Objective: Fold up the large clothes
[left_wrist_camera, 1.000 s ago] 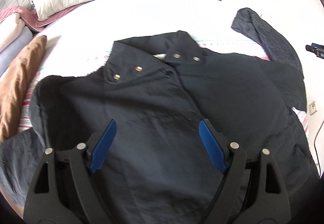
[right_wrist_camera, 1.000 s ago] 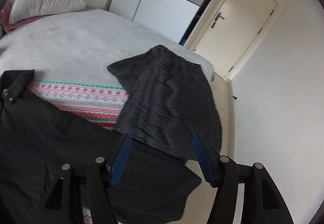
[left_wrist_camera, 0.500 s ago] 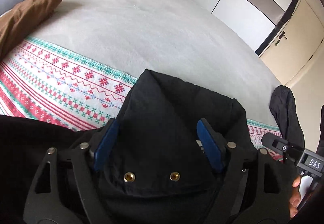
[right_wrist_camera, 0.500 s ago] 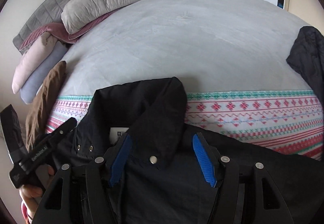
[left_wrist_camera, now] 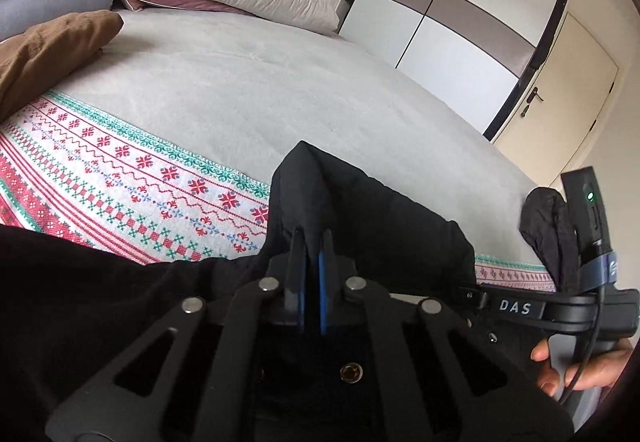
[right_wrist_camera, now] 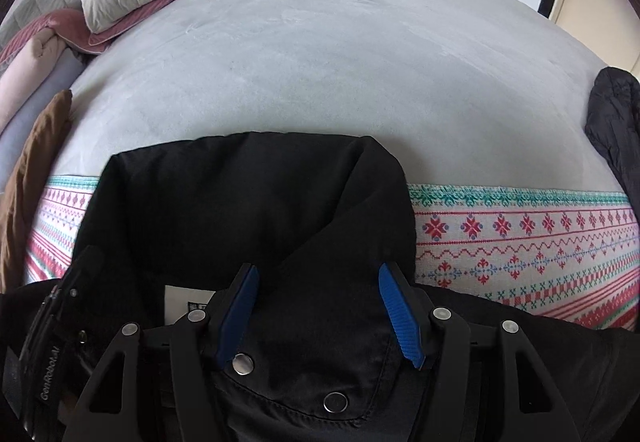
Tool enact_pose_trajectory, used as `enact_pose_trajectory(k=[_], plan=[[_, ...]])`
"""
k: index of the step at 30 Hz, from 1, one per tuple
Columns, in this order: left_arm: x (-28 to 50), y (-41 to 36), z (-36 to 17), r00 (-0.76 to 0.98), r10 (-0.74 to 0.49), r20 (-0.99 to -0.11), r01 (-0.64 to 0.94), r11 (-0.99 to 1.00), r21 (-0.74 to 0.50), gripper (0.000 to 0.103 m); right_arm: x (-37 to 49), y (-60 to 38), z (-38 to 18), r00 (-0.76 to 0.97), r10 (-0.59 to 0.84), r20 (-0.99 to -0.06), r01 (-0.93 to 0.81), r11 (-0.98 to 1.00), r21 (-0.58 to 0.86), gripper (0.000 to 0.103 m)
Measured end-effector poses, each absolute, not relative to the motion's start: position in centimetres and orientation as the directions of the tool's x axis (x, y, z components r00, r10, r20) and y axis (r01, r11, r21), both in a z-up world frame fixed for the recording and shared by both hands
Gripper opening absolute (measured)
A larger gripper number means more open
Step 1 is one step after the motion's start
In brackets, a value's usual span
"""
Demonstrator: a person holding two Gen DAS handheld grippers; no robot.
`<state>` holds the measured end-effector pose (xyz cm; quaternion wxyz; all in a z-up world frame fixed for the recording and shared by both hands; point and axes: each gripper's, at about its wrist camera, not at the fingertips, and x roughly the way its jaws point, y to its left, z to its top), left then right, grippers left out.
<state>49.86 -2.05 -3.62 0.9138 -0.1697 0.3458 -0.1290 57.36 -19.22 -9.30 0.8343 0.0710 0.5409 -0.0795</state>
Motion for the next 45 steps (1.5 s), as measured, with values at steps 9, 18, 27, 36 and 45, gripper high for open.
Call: enact_pose_trajectory(k=[9,18,27,36,45], plan=[[48.9,-0.9,-0.4,0.796,-0.371,-0.478,0.161,0.891,-0.424,0.006,55.2,-18.7,-4.3,0.6,-0.085,-0.795,0.236,0.969,0.074,0.007],[52.4,-2.1,-5.9,0.678,-0.336,-0.653,0.119,0.928,-0.354,0.026,56.7,-17.1,-9.9,0.585,-0.25,-0.771,0.234,0.963,-0.134,0.008],[51.4,-3.4,-3.3,0.668,-0.297,-0.683,0.146,0.952,-0.27,0.082,53.9,-17.0,-8.8,0.64,-0.171,-0.749,0.186,0.98,-0.065,0.062],[46.8,-4.7,0.3,0.629,-0.308,-0.714,0.148,0.949,-0.279,0.096,43.9,-19.6,-3.1,0.605,-0.148,-0.783,0.128,0.988,-0.088,0.074],[37.0,0.6,3.3,0.634,-0.222,-0.741,0.194,0.973,-0.125,0.096,34.7,-23.9,2.7,0.649,-0.125,-0.75,0.16,0.987,-0.026,0.081]])
